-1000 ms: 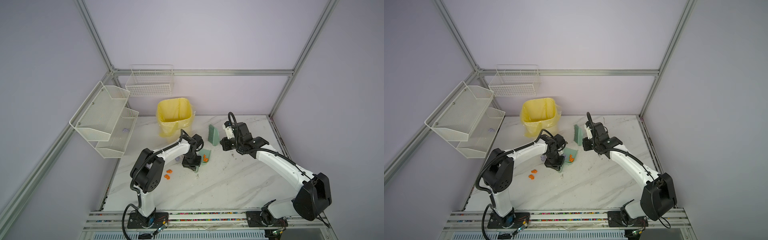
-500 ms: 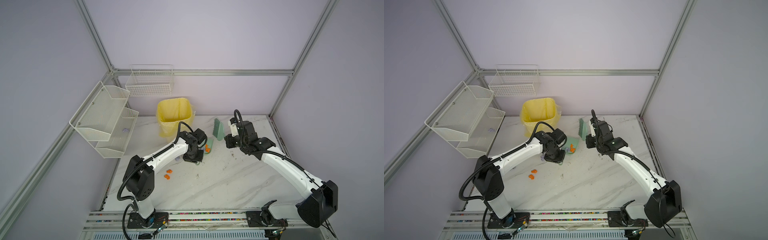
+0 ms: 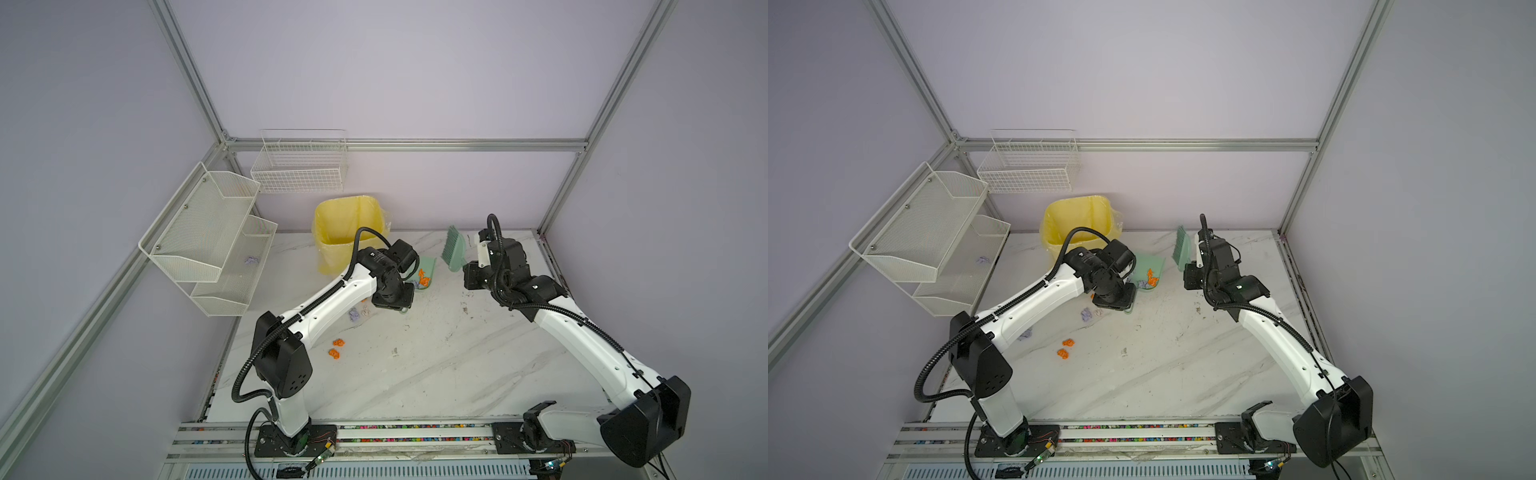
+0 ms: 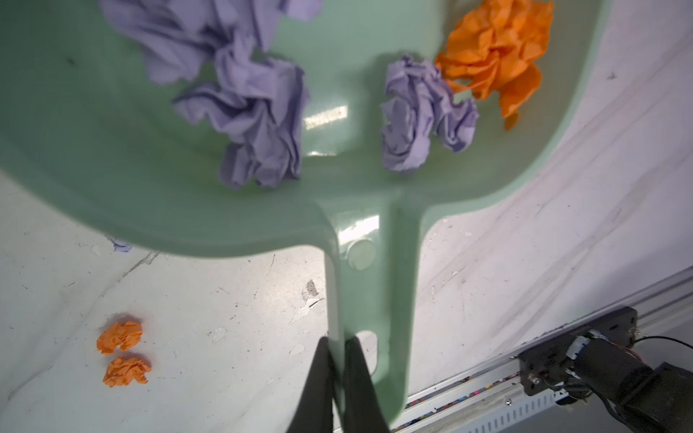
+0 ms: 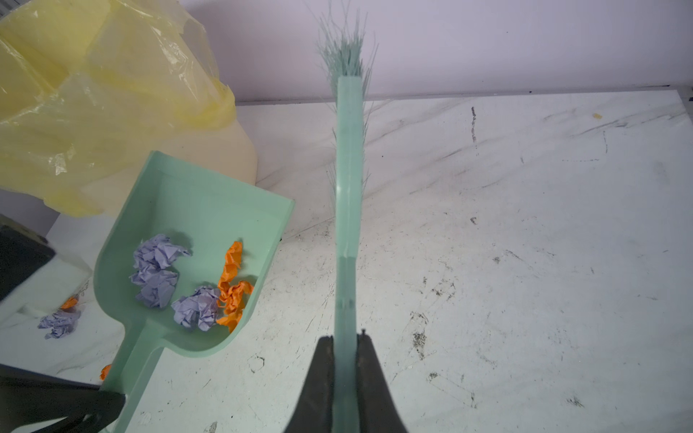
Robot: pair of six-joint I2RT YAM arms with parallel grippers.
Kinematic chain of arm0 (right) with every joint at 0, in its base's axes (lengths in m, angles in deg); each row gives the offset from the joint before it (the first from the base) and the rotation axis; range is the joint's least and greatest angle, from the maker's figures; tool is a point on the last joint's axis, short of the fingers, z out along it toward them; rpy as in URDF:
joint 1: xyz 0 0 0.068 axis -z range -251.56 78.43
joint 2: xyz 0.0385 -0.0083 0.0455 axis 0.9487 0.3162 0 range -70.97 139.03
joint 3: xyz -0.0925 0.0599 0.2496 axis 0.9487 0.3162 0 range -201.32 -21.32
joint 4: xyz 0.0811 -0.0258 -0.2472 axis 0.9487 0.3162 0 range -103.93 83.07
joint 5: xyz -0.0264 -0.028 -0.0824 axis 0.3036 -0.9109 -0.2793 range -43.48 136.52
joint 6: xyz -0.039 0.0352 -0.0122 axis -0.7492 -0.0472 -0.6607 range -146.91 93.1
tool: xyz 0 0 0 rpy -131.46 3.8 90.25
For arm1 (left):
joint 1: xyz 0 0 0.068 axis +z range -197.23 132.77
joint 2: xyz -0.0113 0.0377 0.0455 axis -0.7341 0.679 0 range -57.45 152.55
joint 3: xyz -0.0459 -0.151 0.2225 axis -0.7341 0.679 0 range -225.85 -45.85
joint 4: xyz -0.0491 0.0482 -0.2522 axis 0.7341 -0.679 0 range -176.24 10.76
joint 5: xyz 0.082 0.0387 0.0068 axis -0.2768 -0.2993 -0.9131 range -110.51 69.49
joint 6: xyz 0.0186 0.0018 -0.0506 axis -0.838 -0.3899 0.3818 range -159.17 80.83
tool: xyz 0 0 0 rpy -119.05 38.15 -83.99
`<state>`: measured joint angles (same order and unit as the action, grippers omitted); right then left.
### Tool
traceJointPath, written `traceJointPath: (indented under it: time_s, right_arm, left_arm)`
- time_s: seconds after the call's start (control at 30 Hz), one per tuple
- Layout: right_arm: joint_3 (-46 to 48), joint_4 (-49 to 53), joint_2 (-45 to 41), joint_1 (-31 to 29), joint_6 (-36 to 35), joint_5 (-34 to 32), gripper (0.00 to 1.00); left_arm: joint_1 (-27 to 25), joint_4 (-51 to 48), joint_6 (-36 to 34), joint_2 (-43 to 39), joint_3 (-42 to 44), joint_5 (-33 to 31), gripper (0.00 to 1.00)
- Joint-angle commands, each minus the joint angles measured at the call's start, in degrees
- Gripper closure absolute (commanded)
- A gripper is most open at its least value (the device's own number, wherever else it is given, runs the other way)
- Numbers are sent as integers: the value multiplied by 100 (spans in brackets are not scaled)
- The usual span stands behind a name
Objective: Sweep away the paper scraps from the table
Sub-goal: 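Carry the loaded dustpan with the left gripper up over the yellow bin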
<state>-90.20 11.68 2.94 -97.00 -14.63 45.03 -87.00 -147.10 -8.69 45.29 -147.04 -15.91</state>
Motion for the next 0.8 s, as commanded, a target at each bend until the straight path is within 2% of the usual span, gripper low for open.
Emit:
traceJointPath:
  time_s: [0.0, 0.27, 0.5, 0.77]
  right_arm:
    - [-13, -6, -14, 60, 67, -123, 100]
    - [34, -41, -5, 100, 94, -148, 100]
    - [92, -117, -70, 100, 144, -183, 100]
    - [207, -126, -134, 104, 109, -162, 100]
  left_arm:
    - [44, 18, 80, 67, -819, 456, 100]
    - [182, 81, 250, 276, -1471, 1084, 100]
    - [640, 369, 471, 268, -1587, 1668, 100]
    - [878, 840, 883, 103, -1748, 2251, 100]
